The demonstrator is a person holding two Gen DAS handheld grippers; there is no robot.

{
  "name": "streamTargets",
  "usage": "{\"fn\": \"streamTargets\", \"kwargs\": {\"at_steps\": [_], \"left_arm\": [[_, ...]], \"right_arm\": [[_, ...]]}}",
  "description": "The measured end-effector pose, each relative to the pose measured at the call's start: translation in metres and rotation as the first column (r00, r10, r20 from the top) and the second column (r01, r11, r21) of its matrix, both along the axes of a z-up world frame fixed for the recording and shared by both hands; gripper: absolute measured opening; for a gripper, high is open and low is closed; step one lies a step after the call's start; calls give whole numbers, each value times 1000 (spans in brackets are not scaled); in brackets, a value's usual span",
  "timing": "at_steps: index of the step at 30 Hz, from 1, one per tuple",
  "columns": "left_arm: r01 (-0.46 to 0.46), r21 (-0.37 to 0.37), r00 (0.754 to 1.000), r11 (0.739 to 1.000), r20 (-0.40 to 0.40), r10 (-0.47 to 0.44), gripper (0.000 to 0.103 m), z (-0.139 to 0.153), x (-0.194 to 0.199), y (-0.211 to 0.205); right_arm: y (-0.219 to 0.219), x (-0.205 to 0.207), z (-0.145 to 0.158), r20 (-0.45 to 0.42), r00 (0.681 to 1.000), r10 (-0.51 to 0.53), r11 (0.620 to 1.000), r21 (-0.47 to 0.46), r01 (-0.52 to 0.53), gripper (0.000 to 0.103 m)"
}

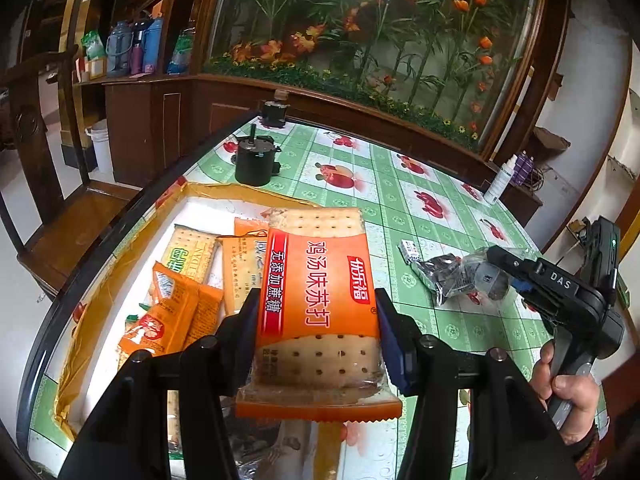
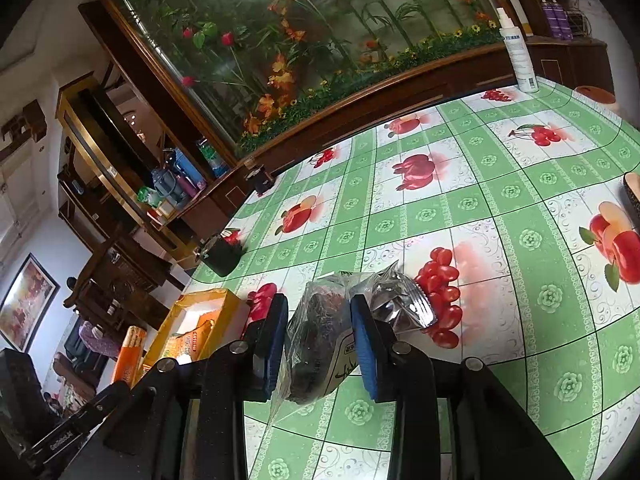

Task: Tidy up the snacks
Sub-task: 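Lift the cracker pack with the left gripper while the right gripper grasps the clear bag of dark snacks, then carry the cracker pack and clear bag into the white tray and release both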

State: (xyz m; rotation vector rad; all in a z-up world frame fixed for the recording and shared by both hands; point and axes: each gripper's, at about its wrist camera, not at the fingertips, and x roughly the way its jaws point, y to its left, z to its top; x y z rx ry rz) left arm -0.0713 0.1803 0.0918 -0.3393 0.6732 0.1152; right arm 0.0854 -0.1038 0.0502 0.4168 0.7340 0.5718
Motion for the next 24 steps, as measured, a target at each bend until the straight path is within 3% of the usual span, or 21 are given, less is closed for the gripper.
{"fn": "streamTargets", "kwargs": {"at_steps": [7,11,24], "left_arm": [[-51,-12,999,999,-5,51,53,0,-3,30],[-82,-28,996,996,-24,81,53,-6,-2,50],[-127,-27,989,991,-77,125,53,-20,-5,88]], "right_arm": [[6,-10,18,35,999,27,994,102,-31,35],[32,-17,26,38,995,92,985,144,-96,35],[190,-12,27,-10,951,310,940,155,-305,36]]}}
